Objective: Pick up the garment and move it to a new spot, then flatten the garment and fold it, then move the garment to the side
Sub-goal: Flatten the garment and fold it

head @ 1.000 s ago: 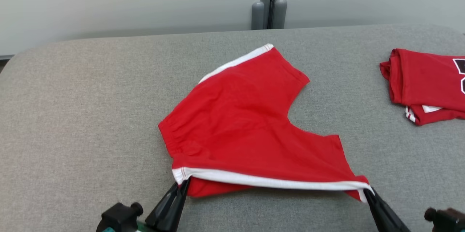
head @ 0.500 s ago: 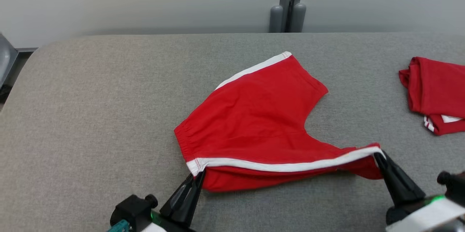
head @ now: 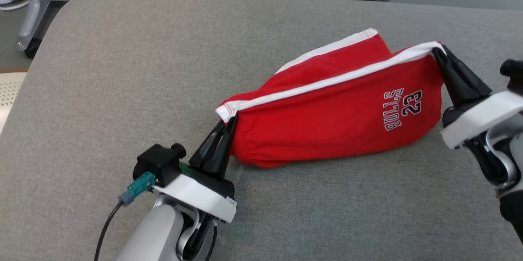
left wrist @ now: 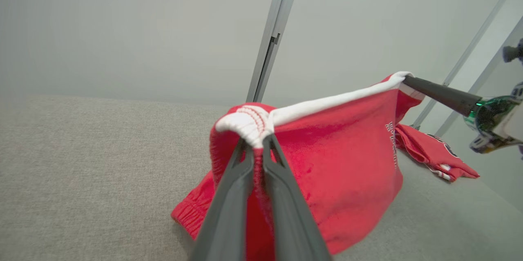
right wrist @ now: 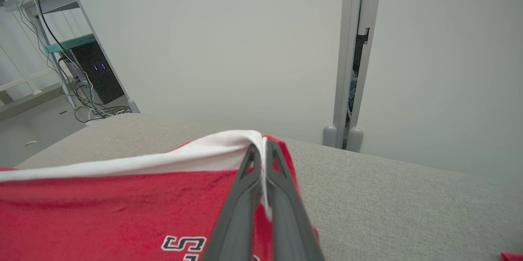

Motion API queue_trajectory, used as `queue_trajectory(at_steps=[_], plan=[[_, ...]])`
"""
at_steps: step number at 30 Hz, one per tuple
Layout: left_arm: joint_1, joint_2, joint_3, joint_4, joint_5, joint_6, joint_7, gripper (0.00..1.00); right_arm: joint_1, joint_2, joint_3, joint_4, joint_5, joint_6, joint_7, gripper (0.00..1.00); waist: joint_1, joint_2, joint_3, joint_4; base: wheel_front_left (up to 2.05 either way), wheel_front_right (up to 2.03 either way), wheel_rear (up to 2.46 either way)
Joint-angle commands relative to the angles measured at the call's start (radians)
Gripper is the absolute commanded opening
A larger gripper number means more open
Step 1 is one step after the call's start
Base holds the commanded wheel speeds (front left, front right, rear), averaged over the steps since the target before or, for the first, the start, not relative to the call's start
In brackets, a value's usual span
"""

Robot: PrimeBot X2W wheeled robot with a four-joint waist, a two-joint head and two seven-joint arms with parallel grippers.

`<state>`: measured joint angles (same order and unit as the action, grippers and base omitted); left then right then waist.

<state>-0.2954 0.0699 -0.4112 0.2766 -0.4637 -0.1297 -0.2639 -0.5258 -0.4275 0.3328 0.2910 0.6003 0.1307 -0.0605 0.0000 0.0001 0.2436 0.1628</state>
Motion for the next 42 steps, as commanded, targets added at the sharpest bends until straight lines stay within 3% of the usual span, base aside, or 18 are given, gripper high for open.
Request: queue_trajectory(at_steps=[1,8,16,21,22,23,24,25,26,34,42], plan=[[-0.039,-0.002,0.011,0.02,-0.004,0.0,0.0,0.0,-0.05,-0.001,0.018,0.047,-0.004,0.0,0.001,0.0,0.0,-0.0001,0.042,0.034,0.0,0.0,0.0],[-0.139,-0.016,-0.005,0.105,-0.014,0.0,0.0,0.0,-0.254,0.029,0.079,0.29,-0.012,0.0,-0.018,0.0,0.0,-0.0001,0.094,0.066,0.0,0.0,0.0],[-0.251,-0.017,-0.088,0.169,-0.084,0.007,0.0,0.0,-0.461,0.068,0.151,0.581,-0.016,0.0,-0.059,0.0,0.0,-0.0001,0.143,0.098,0.0,0.0,0.0],[-0.297,-0.016,-0.126,0.202,-0.116,0.019,0.0,0.0,-0.53,0.092,0.187,0.683,-0.011,0.0,-0.088,0.0,0.0,-0.0001,0.158,0.101,0.0,0.0,0.0],[-0.304,-0.016,-0.131,0.208,-0.119,0.022,0.0,0.0,-0.538,0.096,0.192,0.7,-0.007,0.0,-0.088,0.17,0.0,-0.0001,0.16,0.1,0.0,0.0,0.0],[-0.312,-0.016,-0.137,0.215,-0.125,0.025,0.0,0.0,-0.548,0.1,0.201,0.717,-0.005,0.0,-0.089,0.53,0.0,-0.0001,0.16,0.1,0.0,0.0,0.0],[-0.319,-0.017,-0.146,0.222,-0.126,0.024,0.0,0.31,-0.556,0.105,0.209,0.726,0.0,0.0,-0.099,1.0,0.0,-0.0001,0.16,0.099,0.0,0.0,0.0],[-0.326,-0.017,-0.153,0.227,-0.12,0.024,0.0,0.82,-0.561,0.111,0.215,0.737,0.004,0.0,-0.105,1.0,0.0,-0.0001,0.159,0.098,0.0,0.0,0.0],[-0.33,-0.016,-0.157,0.23,-0.119,0.028,0.0,1.0,-0.566,0.116,0.224,0.745,0.008,0.0,-0.11,1.0,0.0,-0.0001,0.156,0.097,0.0,0.0,0.0],[-0.275,-0.016,-0.108,0.201,-0.094,0.054,0.0,1.0,-0.524,0.116,0.293,0.758,0.076,0.0,-0.148,1.0,0.0,-0.0001,0.099,0.081,0.0,0.0,0.0],[-0.096,-0.017,0.091,0.018,0.023,0.108,0.0,1.0,-0.423,0.076,0.342,0.758,0.161,0.0,-0.169,1.0,0.0,-0.0001,0.035,0.085,0.0,0.0,0.0]])
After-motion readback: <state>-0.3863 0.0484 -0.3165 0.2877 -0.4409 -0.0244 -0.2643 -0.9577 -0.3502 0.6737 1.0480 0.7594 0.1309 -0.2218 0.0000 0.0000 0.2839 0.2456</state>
